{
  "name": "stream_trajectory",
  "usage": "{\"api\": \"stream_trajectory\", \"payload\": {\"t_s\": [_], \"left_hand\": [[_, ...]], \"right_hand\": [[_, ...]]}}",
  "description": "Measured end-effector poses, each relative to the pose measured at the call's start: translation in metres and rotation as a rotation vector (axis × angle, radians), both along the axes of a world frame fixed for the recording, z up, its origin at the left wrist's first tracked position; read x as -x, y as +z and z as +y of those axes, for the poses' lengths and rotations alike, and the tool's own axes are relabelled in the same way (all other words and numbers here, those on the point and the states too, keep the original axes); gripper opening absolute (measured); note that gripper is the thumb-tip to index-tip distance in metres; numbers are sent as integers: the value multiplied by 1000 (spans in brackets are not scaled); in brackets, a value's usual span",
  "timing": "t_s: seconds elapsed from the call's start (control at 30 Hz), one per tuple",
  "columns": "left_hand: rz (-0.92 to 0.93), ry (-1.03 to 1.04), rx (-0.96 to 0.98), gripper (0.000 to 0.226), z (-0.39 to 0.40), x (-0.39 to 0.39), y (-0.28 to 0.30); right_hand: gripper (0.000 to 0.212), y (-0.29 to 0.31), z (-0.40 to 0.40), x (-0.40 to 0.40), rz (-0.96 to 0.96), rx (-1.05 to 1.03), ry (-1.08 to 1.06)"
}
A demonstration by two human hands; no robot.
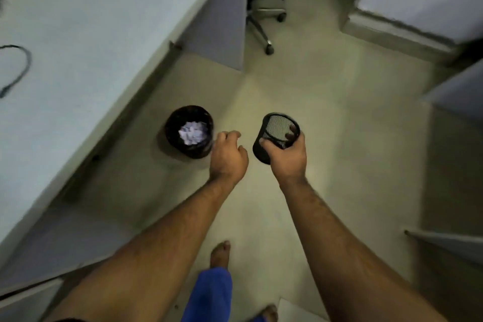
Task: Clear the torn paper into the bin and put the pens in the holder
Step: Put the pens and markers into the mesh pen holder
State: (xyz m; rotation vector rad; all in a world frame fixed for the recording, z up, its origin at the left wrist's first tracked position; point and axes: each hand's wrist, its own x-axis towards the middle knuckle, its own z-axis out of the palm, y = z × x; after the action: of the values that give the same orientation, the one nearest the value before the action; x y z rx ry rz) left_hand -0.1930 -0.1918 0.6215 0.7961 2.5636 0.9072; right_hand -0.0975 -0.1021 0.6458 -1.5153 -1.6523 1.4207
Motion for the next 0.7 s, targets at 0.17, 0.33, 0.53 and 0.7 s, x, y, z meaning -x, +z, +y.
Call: {"api": "stream_trajectory", "payload": {"t_s": [0.17, 0.33, 0.53, 0.7], "left_hand": [[-191, -242, 171, 36, 57, -95, -64], [-189, -451, 328, 50, 106, -170, -154], [-243, -604, 415, 46, 153, -246, -314], [-325, -658, 431, 31, 177, -287, -451]], "right_hand": [[93, -80, 23, -125, -103, 152, -238], [92, -176, 41, -202, -211, 154, -377], [83, -328, 69, -277, -320, 109, -483], [89, -449, 78, -326, -412, -10, -552]]}}
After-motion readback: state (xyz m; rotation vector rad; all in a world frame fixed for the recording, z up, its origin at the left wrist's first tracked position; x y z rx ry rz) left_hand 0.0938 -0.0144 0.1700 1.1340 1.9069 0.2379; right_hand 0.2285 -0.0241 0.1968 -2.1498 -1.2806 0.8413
